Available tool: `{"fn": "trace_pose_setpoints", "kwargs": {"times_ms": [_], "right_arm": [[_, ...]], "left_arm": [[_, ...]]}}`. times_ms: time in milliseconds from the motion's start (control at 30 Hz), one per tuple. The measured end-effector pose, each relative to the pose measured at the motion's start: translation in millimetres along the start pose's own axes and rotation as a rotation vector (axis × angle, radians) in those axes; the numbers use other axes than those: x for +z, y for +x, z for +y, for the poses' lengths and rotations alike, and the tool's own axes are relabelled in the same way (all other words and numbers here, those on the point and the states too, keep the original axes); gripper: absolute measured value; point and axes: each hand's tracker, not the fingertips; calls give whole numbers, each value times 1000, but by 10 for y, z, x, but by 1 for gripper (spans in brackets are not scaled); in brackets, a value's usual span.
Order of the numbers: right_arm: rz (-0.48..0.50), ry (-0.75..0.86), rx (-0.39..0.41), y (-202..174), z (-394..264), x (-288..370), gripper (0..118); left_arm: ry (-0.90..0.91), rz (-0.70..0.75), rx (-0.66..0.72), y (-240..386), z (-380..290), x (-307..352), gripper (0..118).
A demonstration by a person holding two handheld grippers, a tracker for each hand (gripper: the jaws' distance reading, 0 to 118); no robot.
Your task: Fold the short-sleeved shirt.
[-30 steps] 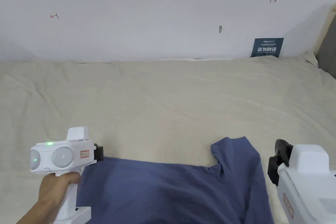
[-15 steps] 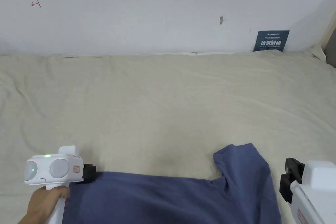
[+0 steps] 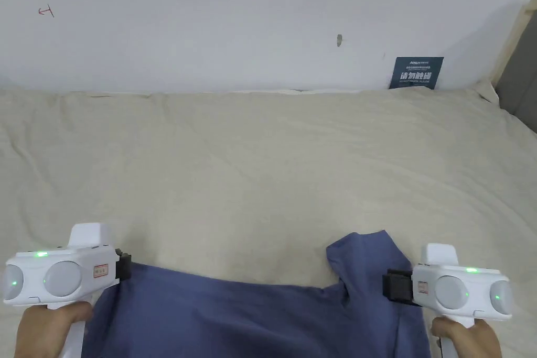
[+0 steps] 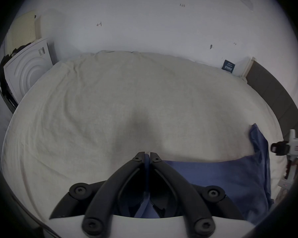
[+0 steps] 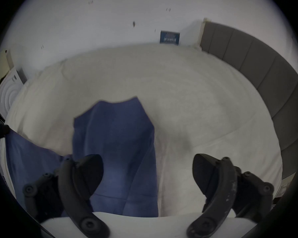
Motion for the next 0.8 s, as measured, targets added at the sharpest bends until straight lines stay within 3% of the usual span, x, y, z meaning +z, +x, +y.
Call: {"fn": "trace_pose_setpoints", "kwargs": {"times_ms": [133, 200, 233, 433, 600, 800], "right_arm": [[-7, -92, 14, -78, -68, -225, 53], [10, -34, -4, -82, -119, -105, 35], [16, -40, -1, -89, -114, -80, 2], [8, 96, 47, -66, -37, 456, 3], [2, 331, 124, -89, 242, 1307, 2], [46, 597, 158, -229, 751, 2399, 2]], "left_arm": [[13, -13, -3, -80, 10, 47, 5], [16, -13, 3, -119, 2, 75, 5], [17, -13, 5, -130, -2, 97, 5], [49, -6, 46, -195, 23, 338, 5], [133, -5, 75, -272, 183, 768, 5], [306, 42, 85, -409, 767, 1556, 5]]}}
